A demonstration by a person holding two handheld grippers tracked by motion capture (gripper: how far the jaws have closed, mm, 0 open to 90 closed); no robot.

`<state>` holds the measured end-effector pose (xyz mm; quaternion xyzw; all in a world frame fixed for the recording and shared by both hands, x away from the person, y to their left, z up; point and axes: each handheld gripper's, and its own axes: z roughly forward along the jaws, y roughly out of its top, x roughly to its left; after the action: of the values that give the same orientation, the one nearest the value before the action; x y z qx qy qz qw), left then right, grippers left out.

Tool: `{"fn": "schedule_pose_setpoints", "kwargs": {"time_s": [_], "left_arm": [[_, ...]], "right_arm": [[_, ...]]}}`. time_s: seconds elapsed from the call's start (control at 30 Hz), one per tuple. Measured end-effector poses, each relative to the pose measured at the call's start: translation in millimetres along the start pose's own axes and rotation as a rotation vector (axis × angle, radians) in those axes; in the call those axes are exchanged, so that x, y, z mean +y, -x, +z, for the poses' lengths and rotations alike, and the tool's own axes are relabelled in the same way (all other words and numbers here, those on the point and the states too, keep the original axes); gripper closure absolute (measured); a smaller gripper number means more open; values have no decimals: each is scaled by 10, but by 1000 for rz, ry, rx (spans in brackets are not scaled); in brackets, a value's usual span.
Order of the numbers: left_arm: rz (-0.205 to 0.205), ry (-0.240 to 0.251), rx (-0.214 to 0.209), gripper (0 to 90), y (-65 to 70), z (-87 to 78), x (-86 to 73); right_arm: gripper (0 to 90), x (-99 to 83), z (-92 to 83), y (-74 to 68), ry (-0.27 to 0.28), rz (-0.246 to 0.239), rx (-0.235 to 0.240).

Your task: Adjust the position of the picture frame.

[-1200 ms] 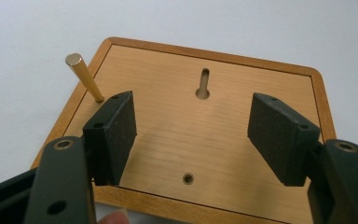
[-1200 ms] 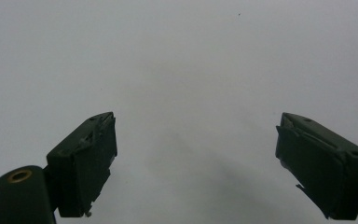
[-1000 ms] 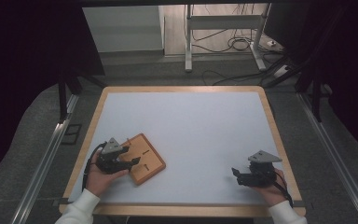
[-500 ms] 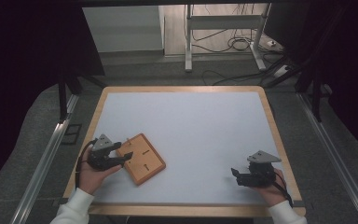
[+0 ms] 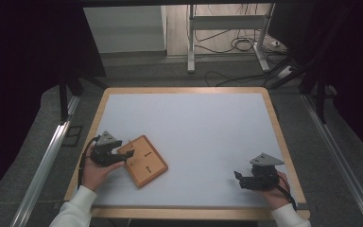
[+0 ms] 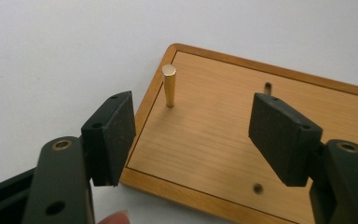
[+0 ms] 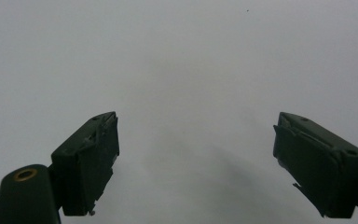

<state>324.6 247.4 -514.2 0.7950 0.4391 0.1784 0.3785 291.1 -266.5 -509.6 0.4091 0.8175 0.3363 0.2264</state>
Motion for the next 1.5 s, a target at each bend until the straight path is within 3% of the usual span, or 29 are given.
{"fn": "schedule_pose_setpoints", "kwargs": {"time_s": [0.2, 0.47, 0.67, 1.03, 1.23, 1.5], "left_arm": [[4, -28, -1, 325, -43, 102, 17], [19, -15, 1, 372, -77, 215, 121], [35, -28, 6, 494, -79, 279, 125], [45, -2, 46, 696, -113, 313, 107], [38, 0, 6, 826, -143, 330, 102], [15, 8, -23, 836, -156, 328, 102]], "right_arm": [[147, -14, -10, 6, -2, 4, -4], [147, -27, -15, 1, -4, 2, -9], [147, -36, -16, 4, -6, 2, -10], [147, -52, -29, 14, -8, -2, -17], [147, -57, -40, 23, 11, 7, 2], [147, -70, -36, 28, 5, 11, -3]]}}
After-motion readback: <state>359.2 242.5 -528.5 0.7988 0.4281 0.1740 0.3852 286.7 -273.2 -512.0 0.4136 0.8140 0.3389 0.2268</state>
